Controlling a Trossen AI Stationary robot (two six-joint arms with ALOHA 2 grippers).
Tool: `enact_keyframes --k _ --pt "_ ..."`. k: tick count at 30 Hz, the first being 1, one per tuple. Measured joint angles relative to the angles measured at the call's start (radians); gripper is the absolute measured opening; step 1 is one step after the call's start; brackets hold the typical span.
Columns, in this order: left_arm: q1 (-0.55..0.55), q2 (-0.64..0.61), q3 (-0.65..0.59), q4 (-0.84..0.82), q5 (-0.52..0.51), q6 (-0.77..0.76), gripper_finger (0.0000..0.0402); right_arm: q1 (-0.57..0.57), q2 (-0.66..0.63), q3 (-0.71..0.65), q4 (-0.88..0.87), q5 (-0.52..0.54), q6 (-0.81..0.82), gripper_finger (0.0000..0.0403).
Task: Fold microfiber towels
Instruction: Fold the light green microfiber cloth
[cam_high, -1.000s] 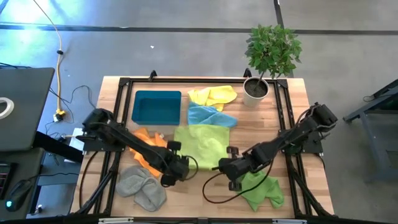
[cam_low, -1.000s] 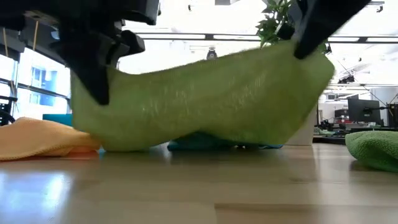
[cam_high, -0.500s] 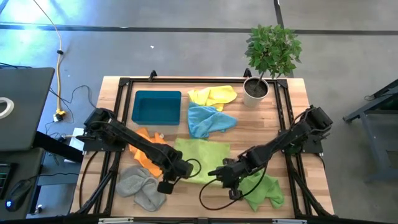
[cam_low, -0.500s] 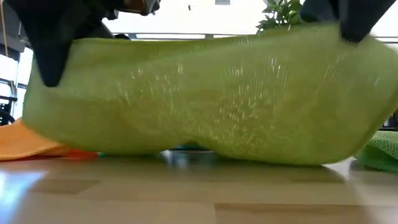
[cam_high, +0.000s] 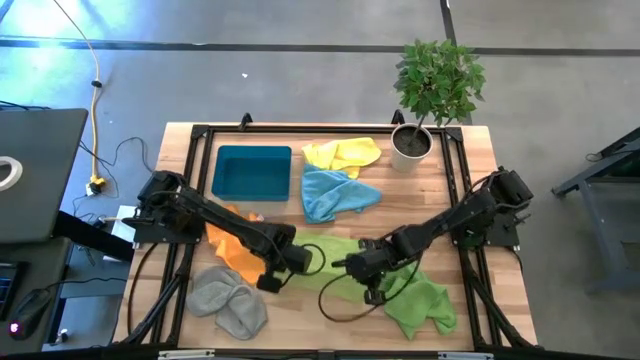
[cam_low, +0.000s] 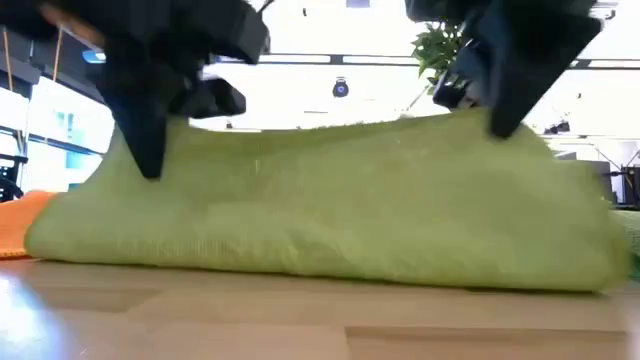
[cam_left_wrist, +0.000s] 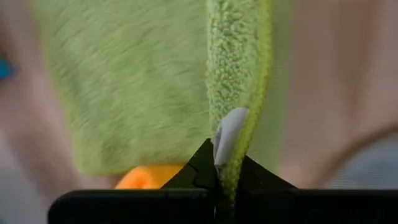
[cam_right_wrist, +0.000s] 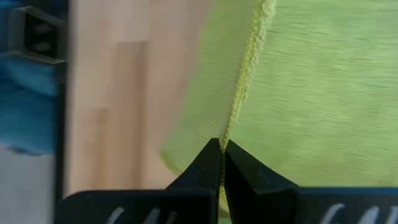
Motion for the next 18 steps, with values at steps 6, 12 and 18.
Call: enact_keyframes --k 6,12,18 --pt "0.064 0.000 -0.066 0.065 0.052 -0.009 0.0000 -0.061 0.026 0.000 -0.044 0.006 -0.059 0.0000" --pt "0.093 0.002 -0.086 0.088 0.052 -0.017 0.0000 -0.101 0.080 -0.001 -0.057 0.003 -0.122 0.0000" --pt "0.119 0.002 -0.087 0.110 0.028 -0.001 0.0000 -0.119 0.090 -0.001 -0.088 0.008 -0.127 0.0000"
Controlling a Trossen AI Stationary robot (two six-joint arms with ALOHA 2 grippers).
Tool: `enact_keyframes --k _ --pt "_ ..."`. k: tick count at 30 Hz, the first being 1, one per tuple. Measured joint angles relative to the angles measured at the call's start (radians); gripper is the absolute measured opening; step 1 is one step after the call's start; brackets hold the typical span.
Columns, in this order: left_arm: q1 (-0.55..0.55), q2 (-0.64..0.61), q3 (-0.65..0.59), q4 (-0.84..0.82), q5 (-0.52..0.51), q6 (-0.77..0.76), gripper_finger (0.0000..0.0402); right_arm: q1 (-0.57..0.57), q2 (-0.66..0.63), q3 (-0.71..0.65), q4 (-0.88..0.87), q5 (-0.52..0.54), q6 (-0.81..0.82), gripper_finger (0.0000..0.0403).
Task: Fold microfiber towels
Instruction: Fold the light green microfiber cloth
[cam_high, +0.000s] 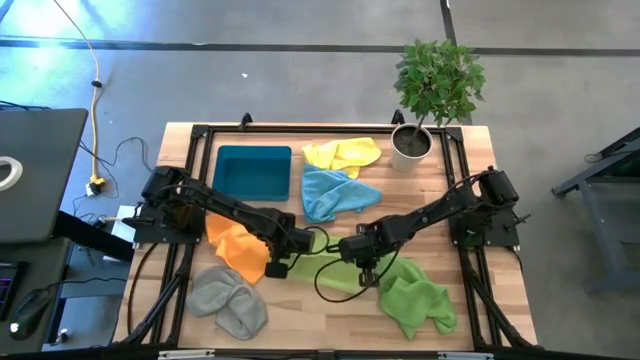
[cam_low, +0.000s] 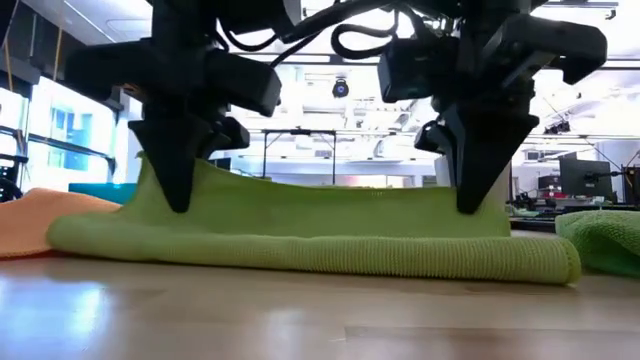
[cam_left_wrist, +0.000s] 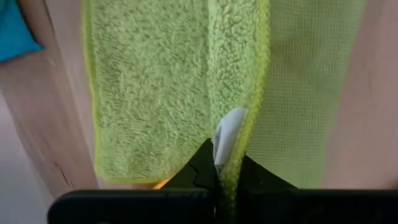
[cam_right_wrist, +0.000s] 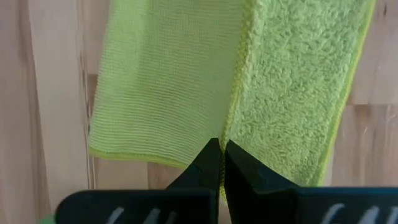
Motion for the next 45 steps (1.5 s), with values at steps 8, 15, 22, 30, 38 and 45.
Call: enact_keyframes --k 8,15,22,30,38,45 --pt "0.025 0.000 0.000 0.003 -0.003 0.002 0.0000 -0.010 0.000 0.000 -0.035 0.046 -0.052 0.0000" --pt "0.023 0.000 0.000 0.004 -0.059 0.001 0.0000 -0.024 0.000 0.000 -0.058 0.084 -0.066 0.0000" --pt "0.024 0.000 0.000 0.004 -0.113 0.001 0.0001 -0.024 0.000 0.000 -0.067 0.112 -0.087 0.0017" --pt "0.024 0.000 0.000 0.008 -0.117 -0.001 0.0009 -0.024 -0.001 0.020 -0.151 0.170 -0.041 0.0101" --pt "0.025 0.004 0.001 0.013 -0.120 -0.008 0.0012 0.014 -0.002 0.013 -0.028 0.140 -0.014 0.0117" --pt "0.036 0.026 0.000 0.021 -0.137 -0.008 0.0013 0.032 -0.002 -0.025 0.069 0.176 0.010 0.0117"
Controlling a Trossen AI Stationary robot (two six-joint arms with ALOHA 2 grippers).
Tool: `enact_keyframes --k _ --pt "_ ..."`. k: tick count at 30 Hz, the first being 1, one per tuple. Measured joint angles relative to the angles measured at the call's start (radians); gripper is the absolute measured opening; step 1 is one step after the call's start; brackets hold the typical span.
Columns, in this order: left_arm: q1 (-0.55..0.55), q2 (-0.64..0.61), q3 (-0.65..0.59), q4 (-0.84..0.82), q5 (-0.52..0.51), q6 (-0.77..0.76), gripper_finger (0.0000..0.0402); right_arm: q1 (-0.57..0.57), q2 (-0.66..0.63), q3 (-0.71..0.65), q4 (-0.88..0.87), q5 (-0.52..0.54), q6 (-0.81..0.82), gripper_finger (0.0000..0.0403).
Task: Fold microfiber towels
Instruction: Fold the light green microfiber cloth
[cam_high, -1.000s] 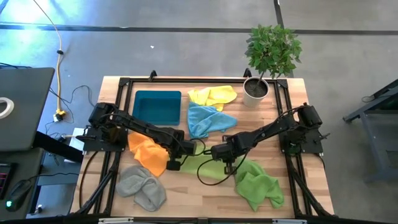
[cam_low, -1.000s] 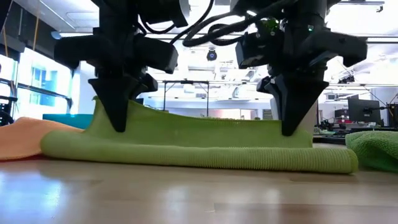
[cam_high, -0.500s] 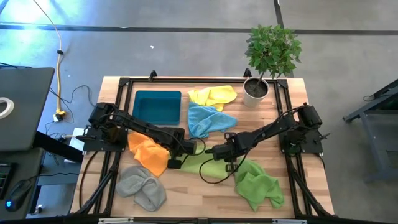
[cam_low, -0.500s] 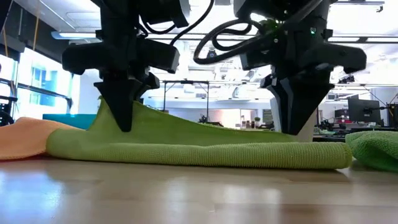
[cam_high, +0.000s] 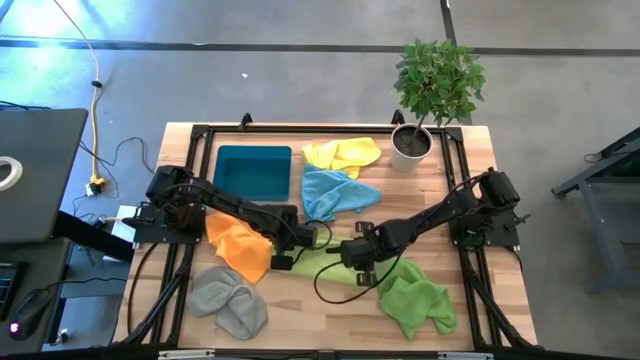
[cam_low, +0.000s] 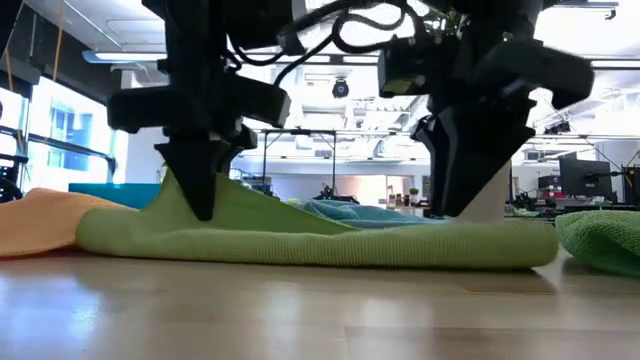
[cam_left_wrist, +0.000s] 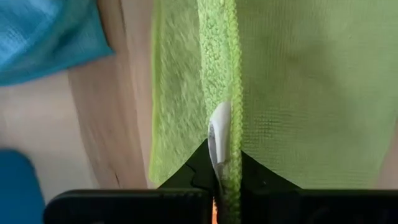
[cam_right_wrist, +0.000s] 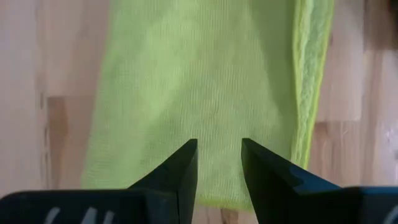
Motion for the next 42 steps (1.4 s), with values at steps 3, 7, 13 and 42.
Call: enact_keyframes --k 3,7,13,42 --pt "0.006 0.003 0.001 0.007 -0.018 0.000 0.0015 -0.002 0.000 -0.016 0.006 0.007 0.023 0.0117" --pt "0.008 0.003 0.001 0.010 -0.088 0.000 0.0023 -0.005 0.000 -0.042 0.049 0.007 0.028 0.0117" --pt "0.012 0.003 0.001 0.002 -0.076 0.018 0.0051 -0.005 0.000 -0.089 0.113 0.007 0.037 0.0117" --pt "-0.028 0.003 0.014 0.057 0.038 0.078 0.0118 -0.081 -0.071 -0.074 -0.299 0.321 -0.091 0.0117"
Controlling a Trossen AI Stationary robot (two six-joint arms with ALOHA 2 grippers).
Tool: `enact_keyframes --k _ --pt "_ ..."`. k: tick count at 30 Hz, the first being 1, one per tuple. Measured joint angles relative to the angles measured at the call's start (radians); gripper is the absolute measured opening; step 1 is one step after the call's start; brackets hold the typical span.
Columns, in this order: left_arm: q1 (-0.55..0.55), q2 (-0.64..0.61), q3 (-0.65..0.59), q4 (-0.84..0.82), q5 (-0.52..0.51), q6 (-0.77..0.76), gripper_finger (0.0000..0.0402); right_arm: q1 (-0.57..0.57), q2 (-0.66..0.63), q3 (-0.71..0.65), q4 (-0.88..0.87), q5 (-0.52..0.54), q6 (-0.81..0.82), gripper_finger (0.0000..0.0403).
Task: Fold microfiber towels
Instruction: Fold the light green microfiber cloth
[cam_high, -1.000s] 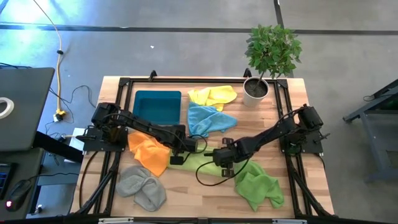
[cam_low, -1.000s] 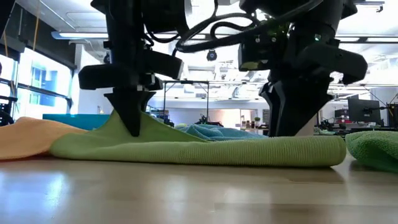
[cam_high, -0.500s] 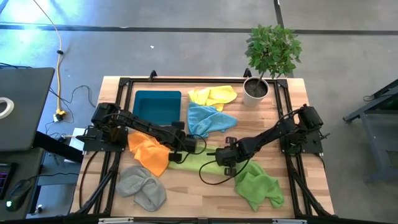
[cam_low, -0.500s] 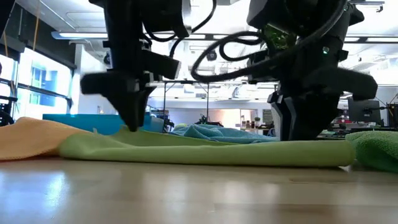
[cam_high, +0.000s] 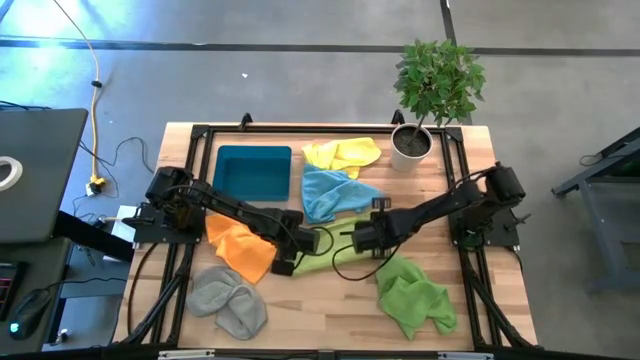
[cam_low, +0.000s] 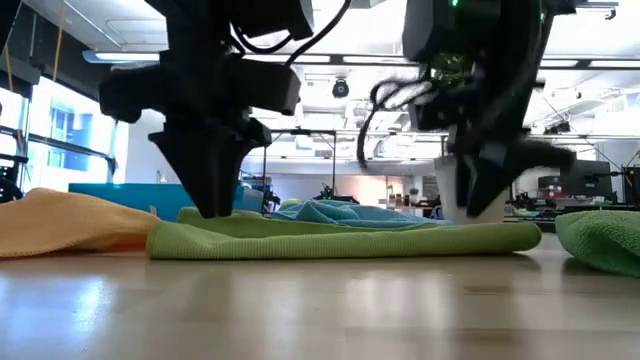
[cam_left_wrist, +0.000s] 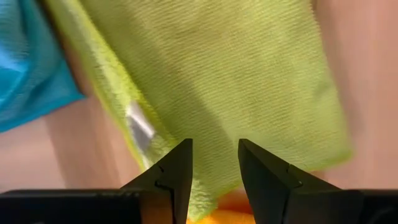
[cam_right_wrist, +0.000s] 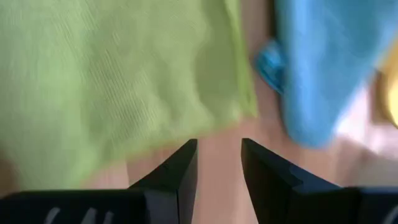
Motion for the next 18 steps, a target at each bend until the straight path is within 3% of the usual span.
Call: enact_keyframes --k 3,6,14,18 --pt "0.002 0.000 0.000 -0.004 -0.076 0.000 0.0118 0.000 -0.060 0.025 -0.081 0.008 0.076 0.0117" --pt "0.002 0.000 0.000 -0.008 -0.115 -0.012 0.0118 0.001 -0.117 0.018 -0.029 -0.017 0.204 0.0117" --pt "-0.024 0.000 -0.009 -0.017 -0.008 -0.006 0.0117 0.074 -0.135 -0.134 0.318 -0.025 0.607 0.0117" --pt "-0.040 0.000 -0.045 0.036 -0.009 0.035 0.0117 0.108 -0.135 -0.189 0.347 0.026 0.750 0.0117"
